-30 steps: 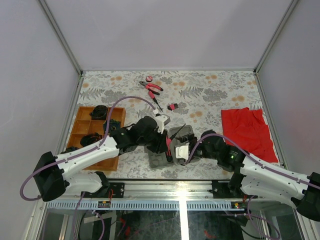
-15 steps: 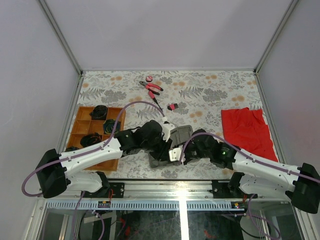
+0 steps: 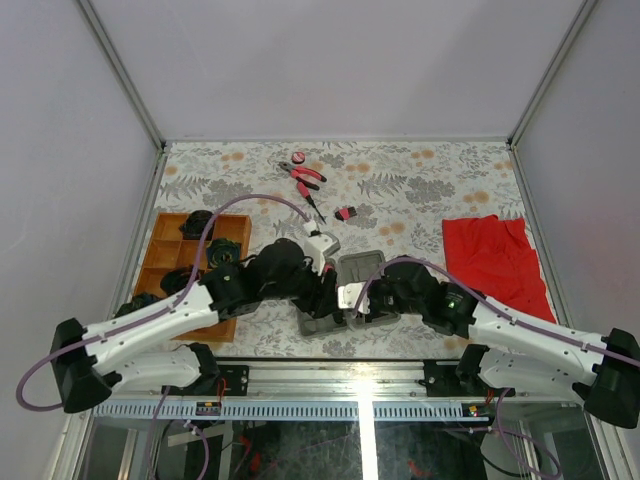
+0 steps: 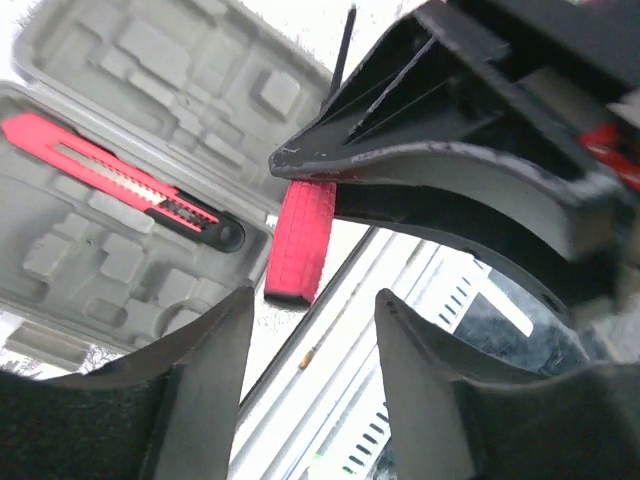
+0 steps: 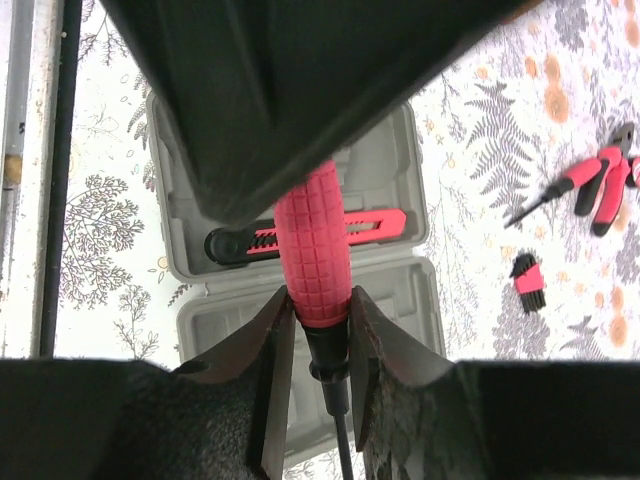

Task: Sort the tools into containers
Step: Pick up the screwdriver from the center of the board.

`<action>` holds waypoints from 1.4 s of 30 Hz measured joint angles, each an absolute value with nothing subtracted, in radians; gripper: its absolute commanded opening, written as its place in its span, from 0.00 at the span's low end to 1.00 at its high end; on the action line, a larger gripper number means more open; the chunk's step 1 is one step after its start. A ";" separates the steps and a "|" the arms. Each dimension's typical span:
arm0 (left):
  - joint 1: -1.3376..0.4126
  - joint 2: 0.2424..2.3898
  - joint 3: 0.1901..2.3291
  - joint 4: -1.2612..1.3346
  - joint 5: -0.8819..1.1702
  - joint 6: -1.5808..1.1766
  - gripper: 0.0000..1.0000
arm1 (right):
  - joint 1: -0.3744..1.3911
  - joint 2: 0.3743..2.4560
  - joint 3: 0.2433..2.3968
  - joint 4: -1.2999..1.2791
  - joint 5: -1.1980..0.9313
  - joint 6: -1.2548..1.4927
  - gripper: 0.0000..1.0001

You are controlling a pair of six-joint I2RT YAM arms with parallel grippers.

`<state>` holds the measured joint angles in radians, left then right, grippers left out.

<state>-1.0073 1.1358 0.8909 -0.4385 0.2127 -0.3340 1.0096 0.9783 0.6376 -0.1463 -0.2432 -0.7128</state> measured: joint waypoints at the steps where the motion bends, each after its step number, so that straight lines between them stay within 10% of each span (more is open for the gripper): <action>1: -1.007 1.104 0.888 -0.433 0.200 -0.339 0.53 | 1.010 0.973 0.639 -0.148 -0.228 -0.691 0.13; 22: -1.007 0.778 0.772 -0.214 -0.102 -0.563 0.93 | 1.010 0.869 0.511 0.282 -0.017 -0.006 0.09; 42: -1.007 0.811 0.774 -0.150 -0.094 -0.592 0.64 | 1.010 0.939 0.536 0.427 -0.178 0.197 0.11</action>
